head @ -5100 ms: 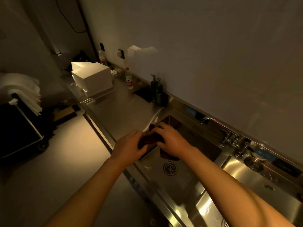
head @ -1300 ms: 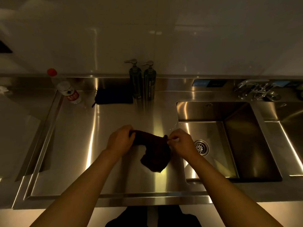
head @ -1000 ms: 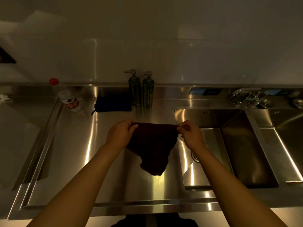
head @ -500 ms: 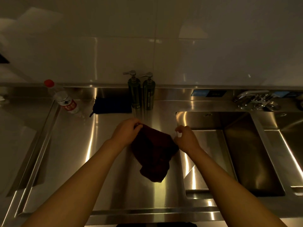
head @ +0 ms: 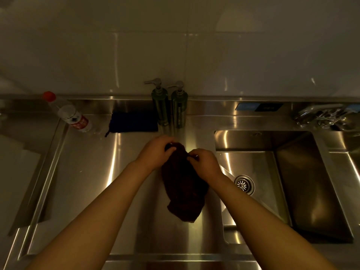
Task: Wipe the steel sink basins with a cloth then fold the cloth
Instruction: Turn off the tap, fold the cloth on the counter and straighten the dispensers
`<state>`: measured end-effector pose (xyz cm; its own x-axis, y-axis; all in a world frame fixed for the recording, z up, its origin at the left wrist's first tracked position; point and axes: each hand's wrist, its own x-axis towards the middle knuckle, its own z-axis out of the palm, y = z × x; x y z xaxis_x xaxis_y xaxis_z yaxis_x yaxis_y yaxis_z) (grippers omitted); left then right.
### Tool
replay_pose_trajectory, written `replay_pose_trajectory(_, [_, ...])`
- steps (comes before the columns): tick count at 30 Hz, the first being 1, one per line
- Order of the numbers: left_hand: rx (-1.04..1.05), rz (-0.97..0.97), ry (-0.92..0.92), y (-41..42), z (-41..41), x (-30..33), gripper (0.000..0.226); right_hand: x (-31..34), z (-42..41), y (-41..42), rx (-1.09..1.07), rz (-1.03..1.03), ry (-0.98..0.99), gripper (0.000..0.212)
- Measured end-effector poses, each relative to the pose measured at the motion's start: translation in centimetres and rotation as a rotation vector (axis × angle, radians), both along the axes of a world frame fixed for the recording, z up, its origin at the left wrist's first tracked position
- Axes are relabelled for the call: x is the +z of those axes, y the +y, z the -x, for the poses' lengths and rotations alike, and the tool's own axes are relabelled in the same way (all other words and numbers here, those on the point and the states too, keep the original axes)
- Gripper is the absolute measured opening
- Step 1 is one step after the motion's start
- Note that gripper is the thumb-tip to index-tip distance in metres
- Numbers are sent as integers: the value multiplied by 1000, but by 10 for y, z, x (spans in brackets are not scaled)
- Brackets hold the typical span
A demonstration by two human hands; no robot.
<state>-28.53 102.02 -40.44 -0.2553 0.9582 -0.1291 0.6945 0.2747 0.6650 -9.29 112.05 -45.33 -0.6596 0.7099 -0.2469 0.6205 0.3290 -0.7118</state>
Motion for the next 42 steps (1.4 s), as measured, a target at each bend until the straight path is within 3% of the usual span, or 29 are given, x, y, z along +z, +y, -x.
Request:
replay_pose_trajectory(7, [-44,79,82,-11,13,-26,25,19,-20,53,-80,-85,19,10])
replay_pose_trajectory(19, [190,116,117,9,43,-42,20,19,7,115,-111,-203,20,19])
replay_pose_trajectory(24, [284,156,251,8,46,-53,45,17,3,88,-32,-207,23,28])
replay_pose_trajectory(27, [308,171,257,-9,35,-62,34,12,-18,50,90,-184,3,29])
replay_pose_trajectory(33, [18,125,117,-66,-43,-70,32,-6,-69,-19,128,-14,-55,24])
replay_pose_trajectory(38, [-31,199,44,-103,-90,-85,46,-16,-74,-58,174,51,-66,65])
replay_pose_trajectory(42, [-16,199,160,-110,-96,-90,33,-22,-68,-77,204,-20,-129,46])
